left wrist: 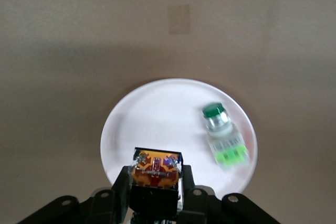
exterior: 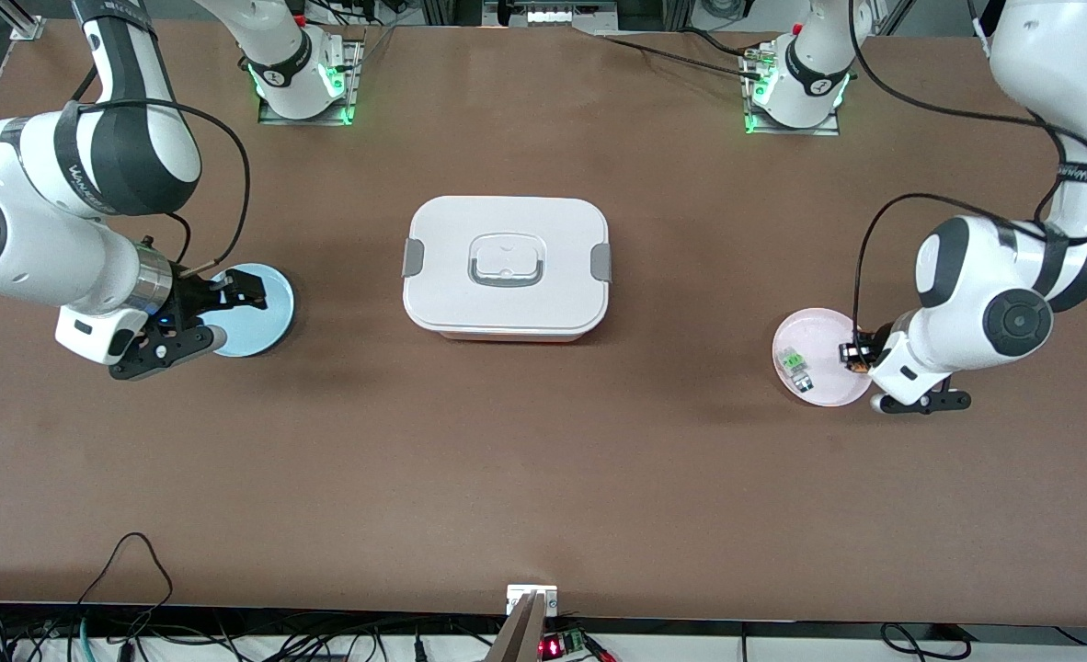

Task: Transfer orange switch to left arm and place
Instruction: 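Lower the switch onto the pink plate while the right gripper withdraws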

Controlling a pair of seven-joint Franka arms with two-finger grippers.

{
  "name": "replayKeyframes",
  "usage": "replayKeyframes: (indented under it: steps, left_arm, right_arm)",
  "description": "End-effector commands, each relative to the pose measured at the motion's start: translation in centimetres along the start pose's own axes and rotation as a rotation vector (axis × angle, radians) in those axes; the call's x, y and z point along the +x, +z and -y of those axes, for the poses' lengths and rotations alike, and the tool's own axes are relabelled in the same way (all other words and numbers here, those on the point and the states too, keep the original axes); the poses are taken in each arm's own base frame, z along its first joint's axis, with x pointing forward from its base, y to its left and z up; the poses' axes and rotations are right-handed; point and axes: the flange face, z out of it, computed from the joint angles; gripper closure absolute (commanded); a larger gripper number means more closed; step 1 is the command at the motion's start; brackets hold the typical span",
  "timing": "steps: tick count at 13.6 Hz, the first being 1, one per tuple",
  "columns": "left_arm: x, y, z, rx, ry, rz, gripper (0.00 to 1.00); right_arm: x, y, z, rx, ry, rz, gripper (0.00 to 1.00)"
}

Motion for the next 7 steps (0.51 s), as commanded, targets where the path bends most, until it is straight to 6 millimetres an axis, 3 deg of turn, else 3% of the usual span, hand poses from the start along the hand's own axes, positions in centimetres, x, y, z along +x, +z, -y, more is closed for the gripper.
replayKeyframes:
  steps: [1, 5, 6, 7]
  left_arm:
    - [1.0, 2.3, 0.7, -0.003, 0.019, -0.017, 1.0]
    - [1.5, 6.0, 0.4, -0.026, 0.017, -0.011, 1.0]
    - [1.5, 5.8, 0.3, -0.025, 0.018, -0.011, 0.78]
    - [1.4, 5.4, 0.4, -0.023, 0.026, -0.013, 0.01]
  right_arm:
    - [-2.4, -2.8, 0.2, -0.077, 0.138, 0.041, 0.0]
    - [-5.3, -8.6, 0.5, -0.074, 0.318, -0.05, 0.0]
    - [-5.6, -9.8, 0.5, -0.066, 0.337, -0.066, 0.0]
    - [-6.2, -11.0, 0.8, -0.054, 0.347, -0.068, 0.0]
